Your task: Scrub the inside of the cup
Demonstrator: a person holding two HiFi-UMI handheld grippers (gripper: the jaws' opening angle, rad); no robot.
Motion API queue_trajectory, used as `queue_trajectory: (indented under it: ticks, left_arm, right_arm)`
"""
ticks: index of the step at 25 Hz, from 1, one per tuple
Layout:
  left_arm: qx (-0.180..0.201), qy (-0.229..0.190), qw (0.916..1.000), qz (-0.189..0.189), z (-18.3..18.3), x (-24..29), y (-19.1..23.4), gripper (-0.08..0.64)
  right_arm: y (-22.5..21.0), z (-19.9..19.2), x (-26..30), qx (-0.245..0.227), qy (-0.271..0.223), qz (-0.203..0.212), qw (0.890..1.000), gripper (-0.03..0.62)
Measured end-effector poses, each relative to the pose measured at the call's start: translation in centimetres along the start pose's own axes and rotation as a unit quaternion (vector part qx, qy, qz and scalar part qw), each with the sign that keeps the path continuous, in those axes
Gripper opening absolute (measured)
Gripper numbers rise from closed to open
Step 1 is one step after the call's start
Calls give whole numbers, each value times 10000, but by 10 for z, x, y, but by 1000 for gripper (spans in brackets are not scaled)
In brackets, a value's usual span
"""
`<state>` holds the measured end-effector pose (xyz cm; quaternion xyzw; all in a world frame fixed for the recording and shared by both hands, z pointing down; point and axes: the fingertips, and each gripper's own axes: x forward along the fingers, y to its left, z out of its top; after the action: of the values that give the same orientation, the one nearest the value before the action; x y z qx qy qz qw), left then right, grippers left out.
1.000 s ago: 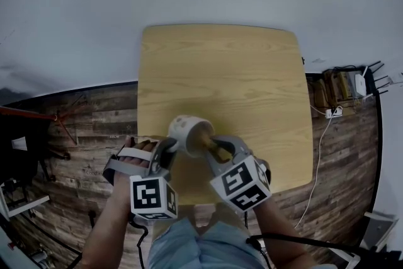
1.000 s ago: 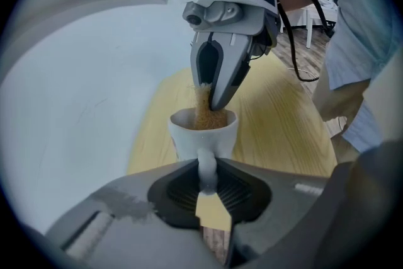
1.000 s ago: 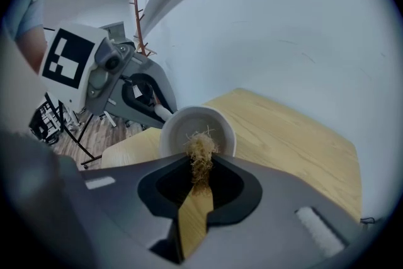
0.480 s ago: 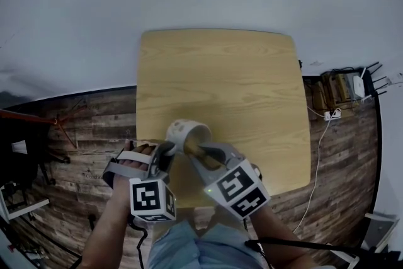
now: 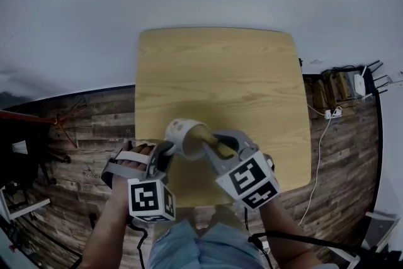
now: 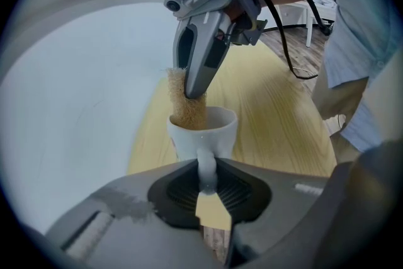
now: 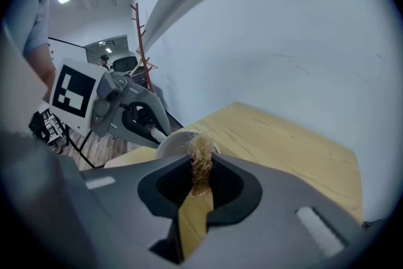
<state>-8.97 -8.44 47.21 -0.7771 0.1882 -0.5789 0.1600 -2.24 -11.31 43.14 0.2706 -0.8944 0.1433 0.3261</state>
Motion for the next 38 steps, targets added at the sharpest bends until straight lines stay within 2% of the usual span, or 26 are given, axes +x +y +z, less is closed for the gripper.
queue_trajectory:
  ticks: [11, 16, 21, 25, 38]
  left_arm:
    - [-155, 44, 9999, 22, 0, 0, -1, 67]
    - [-166, 71, 9998, 47, 5, 0, -2, 67]
    - [-208, 76, 9997, 63, 7, 0, -4, 67]
    - [-194, 45, 9998, 78, 6, 0, -5, 67]
    - [-402, -98, 9991, 91, 6, 0, -10, 67]
  right_arm:
    - [9, -31, -1, 3, 289, -44, 9996, 57]
    - [24, -39, -2, 267, 380, 90, 9989, 57]
    - [40, -29, 3, 850, 111, 407, 9955, 57]
    - [44, -17, 15, 1086, -86, 515, 9927, 57]
    - [22, 6, -1, 1330, -447, 150, 9900, 57]
